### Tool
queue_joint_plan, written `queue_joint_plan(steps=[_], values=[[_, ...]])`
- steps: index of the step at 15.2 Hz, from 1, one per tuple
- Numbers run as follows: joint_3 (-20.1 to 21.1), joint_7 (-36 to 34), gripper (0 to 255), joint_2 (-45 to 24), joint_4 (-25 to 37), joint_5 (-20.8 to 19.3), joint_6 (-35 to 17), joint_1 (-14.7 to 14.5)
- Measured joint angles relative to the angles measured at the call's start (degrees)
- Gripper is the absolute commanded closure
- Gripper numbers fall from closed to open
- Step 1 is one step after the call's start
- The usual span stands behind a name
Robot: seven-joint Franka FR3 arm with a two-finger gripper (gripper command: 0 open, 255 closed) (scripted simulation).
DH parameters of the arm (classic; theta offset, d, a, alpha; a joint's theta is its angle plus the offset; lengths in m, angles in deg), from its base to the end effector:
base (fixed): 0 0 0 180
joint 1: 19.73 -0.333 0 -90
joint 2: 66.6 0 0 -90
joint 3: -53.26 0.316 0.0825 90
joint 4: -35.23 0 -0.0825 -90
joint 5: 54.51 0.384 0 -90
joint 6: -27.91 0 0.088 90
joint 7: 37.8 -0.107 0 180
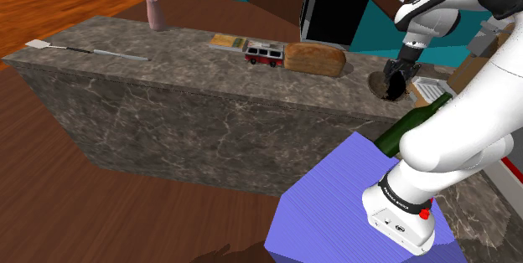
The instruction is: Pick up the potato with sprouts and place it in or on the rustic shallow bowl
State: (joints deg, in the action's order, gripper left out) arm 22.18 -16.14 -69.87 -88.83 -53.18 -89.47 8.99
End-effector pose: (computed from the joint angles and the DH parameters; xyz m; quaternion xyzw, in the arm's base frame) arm 0.2656 -0.4514 0.3602 -0.9396 0.3322 0.0657 0.0502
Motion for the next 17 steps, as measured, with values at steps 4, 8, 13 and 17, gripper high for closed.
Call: queue_joint_plan(steps=[4, 8, 13, 17], values=[[0.0, 0.1, 255, -0.1, -0.2, 0.0, -0.3, 0.0], [0.0, 0.1, 0, -0.1, -0.2, 0.0, -0.3, 0.0], [0.0, -0.1, 0, 0.1, 0.5, 0.0, 0.5, 0.0], [0.0, -0.6, 0, 1.7, 4.6, -1.0, 6.0, -0.1]])
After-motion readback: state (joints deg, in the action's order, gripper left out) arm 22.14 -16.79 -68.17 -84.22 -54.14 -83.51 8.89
